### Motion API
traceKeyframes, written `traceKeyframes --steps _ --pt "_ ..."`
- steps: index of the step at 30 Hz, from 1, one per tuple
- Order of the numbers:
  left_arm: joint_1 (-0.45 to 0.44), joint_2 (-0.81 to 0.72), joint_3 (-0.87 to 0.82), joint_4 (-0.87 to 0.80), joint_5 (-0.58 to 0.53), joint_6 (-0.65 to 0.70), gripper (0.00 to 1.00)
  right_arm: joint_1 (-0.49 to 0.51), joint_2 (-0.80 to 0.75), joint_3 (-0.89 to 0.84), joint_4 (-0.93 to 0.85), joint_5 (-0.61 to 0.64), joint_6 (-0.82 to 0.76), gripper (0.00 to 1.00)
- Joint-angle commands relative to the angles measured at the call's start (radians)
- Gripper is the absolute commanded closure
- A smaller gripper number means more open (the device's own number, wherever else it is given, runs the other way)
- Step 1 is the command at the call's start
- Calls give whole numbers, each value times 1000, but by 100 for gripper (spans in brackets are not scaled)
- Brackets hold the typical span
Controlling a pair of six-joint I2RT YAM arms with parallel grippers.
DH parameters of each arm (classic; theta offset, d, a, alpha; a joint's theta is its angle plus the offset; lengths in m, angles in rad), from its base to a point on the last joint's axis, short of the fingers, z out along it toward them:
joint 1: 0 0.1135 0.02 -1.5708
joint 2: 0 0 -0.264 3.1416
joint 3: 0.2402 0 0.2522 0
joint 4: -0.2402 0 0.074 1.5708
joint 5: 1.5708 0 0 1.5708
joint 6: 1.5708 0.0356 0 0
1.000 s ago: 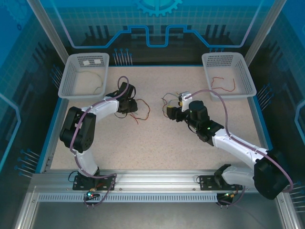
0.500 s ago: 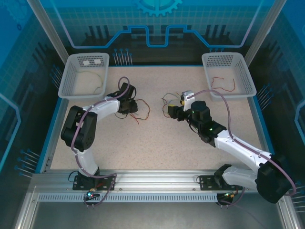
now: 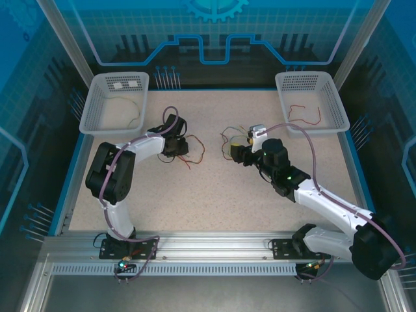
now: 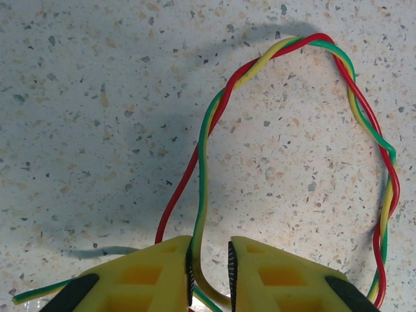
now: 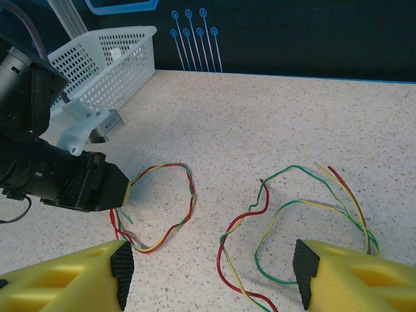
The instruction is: Untangle the cables
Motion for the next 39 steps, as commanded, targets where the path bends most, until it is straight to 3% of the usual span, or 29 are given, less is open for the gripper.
traceKeyframes --steps 1,8,13,17,19,28,39 --pt "-10 4 21 11 -3 3 76 14 -23 -15 13 12 16 31" --pt "-10 31 35 16 3 2 63 14 -28 -20 16 9 26 31" --pt "-9 60 51 13 3 5 68 15 -31 -26 19 14 27 31" --pt "-10 65 49 18 3 4 82 15 -32 -28 19 13 27 31" --pt "-11 61 48 14 1 4 83 15 -32 -26 16 15 27 31" --pt "-18 -39 24 22 37 -8 99 15 -25 -12 22 -17 33 31" --pt "-24 -265 -12 62 146 -131 100 53 93 56 72 -216 -13 31"
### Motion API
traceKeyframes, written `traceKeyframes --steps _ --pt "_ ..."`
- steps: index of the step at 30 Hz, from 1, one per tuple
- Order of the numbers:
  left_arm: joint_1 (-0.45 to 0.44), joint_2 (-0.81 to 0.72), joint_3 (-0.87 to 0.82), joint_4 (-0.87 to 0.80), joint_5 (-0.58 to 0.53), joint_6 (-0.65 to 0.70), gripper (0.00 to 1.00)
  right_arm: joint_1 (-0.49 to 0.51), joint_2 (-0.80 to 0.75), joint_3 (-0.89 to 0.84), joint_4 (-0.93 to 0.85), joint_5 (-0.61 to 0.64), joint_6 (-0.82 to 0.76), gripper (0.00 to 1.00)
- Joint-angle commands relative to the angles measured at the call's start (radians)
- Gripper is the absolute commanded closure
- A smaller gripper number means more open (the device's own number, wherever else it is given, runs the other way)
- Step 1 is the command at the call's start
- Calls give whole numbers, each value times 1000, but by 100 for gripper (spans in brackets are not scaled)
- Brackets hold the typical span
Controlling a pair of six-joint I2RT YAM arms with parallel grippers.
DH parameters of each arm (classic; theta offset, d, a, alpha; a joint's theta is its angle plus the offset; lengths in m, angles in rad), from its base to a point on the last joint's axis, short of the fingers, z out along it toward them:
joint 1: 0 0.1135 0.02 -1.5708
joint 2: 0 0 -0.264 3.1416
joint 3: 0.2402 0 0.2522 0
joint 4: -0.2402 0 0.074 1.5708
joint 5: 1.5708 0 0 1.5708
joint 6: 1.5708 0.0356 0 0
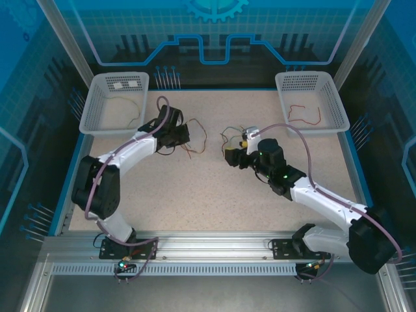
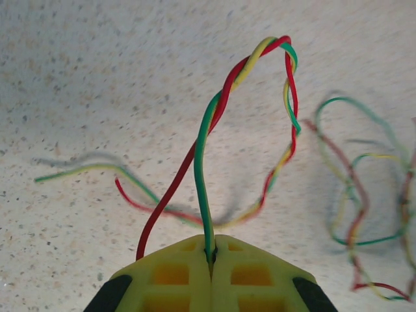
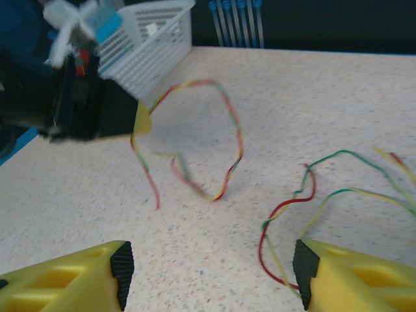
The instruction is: Untangle the cables
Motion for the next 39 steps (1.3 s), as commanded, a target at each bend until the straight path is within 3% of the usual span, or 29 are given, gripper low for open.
traceKeyframes --steps 1,6,15,26,32,36,39 --pt "-13 -78 -27 25 67 -74 100 44 36 56 50 -89 -36 32" --pt "-15 -138 -39 69 118 -139 100 100 106 64 182 -93 -86 30" --pt "-38 -177 -44 112 168 -190 100 148 328 99 456 -51 -164 16" --pt "-48 -241 -94 154 196 -228 100 152 554 196 610 32 -208 16" --pt "-49 -271 -115 162 209 -247 100 151 610 233 643 51 -214 41" --pt "-47 -291 -125 180 219 -259 100 150 611 222 648 56 -218 72" --pt "-35 -311 -137 193 223 -273 100 151 599 208 646 56 -218 83"
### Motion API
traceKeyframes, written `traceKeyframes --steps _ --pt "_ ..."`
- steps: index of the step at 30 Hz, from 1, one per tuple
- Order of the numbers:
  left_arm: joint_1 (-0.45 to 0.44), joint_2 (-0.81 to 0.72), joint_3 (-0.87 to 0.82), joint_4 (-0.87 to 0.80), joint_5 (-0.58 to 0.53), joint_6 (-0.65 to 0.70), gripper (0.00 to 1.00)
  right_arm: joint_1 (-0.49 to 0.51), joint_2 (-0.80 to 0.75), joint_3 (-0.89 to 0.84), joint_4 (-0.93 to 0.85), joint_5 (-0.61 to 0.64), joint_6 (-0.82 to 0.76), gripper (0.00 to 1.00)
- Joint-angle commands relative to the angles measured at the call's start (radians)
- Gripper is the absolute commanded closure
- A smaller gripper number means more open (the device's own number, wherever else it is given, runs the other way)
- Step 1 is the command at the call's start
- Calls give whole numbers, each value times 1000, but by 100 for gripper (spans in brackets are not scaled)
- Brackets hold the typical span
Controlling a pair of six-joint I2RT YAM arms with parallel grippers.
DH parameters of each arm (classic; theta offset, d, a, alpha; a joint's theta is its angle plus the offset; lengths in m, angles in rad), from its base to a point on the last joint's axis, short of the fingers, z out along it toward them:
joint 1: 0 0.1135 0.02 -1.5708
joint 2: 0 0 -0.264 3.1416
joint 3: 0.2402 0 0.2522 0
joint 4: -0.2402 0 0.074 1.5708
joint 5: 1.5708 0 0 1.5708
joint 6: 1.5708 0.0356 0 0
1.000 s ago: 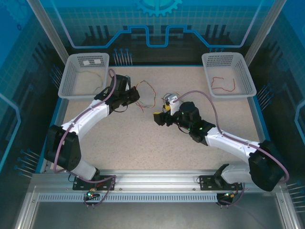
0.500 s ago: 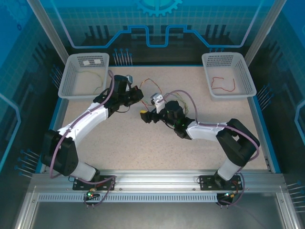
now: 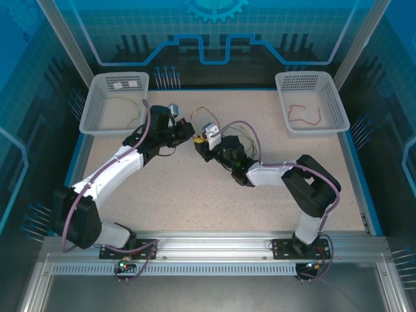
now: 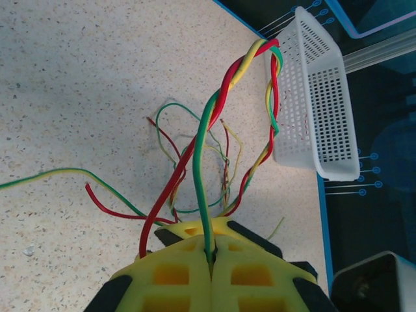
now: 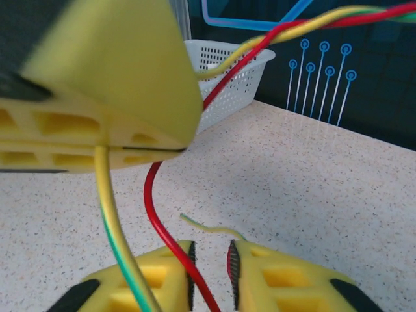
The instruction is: Untangle the cables
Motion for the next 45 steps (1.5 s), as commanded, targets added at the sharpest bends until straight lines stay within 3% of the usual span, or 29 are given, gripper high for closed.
traceKeyframes --steps 1,3,18,25,34,45 --pt "13 -53 -25 47 35 -33 100 13 -7 -2 42 20 -7 88" --pt "25 -62 -36 60 46 -50 100 14 -21 -39 42 21 -7 100" --pt "109 -123 -76 58 55 -36 100 15 -201 -154 -93 -51 -40 100" --pt "184 -149 -115 11 29 75 100 -7 -366 -208 -247 -2 -57 100" --pt "241 -154 -162 -14 -41 175 100 -144 -603 -288 -407 -7 -40 100" --pt "266 -158 -177 -29 -121 198 100 -332 -782 -317 -566 -15 29 100"
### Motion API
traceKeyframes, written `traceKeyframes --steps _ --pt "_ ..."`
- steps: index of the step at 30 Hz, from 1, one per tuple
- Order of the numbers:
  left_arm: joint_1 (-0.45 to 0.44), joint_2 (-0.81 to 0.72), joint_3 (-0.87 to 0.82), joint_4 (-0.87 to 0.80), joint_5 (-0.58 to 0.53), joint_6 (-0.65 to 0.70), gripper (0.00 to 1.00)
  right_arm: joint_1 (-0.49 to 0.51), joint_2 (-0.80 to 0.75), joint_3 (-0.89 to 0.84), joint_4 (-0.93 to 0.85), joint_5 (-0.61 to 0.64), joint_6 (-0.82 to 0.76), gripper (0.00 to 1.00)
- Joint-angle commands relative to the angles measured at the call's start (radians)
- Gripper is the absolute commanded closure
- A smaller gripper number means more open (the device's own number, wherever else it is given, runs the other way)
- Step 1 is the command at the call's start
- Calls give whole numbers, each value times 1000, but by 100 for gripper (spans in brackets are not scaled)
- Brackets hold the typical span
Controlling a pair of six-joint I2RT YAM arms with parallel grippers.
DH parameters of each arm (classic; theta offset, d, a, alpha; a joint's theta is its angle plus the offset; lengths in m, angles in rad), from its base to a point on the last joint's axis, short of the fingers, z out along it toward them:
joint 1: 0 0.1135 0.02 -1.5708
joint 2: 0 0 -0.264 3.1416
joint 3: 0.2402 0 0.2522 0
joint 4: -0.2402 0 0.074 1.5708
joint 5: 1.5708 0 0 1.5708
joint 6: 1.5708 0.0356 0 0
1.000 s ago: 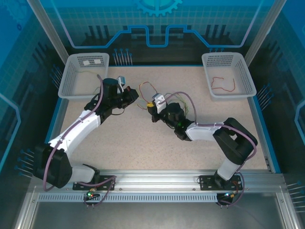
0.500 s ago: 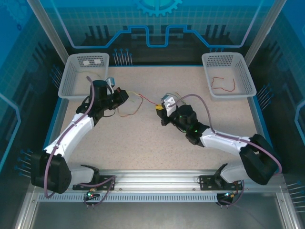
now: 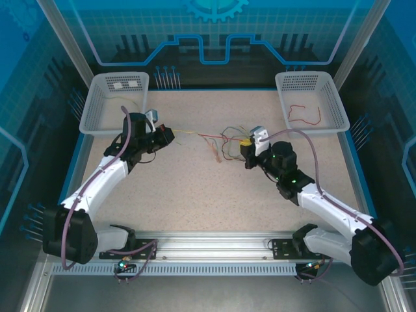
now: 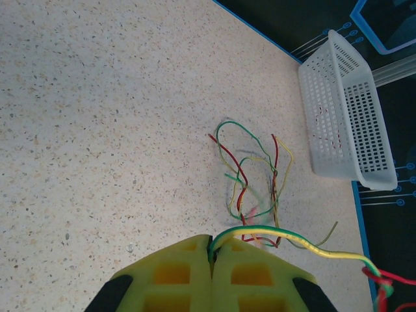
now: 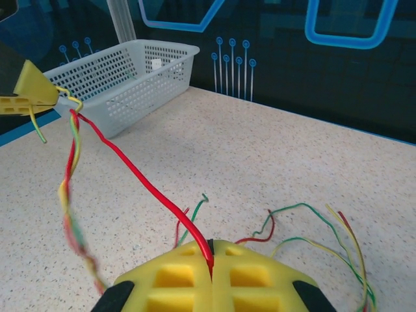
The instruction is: Untangle the cables
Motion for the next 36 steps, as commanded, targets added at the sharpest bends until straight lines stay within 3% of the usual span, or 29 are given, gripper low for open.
traceKeyframes --steps 1,13,22,29,36 --pt "66 -29 -19 -24 -196 22 100 -90 -65 1 -109 89 42 100" --pt "138 -82 -47 -31 -274 25 100 -268 -145 23 -236 62 93 100" --pt "247 -150 -53 -57 -264 12 100 -308 -186 36 -280 78 126 100" --pt "345 -205 -68 -54 -188 -56 100 -349 -224 74 -337 152 183 100" --pt "372 -233 -51 -10 -79 -87 100 -387 -257 87 -331 114 206 100"
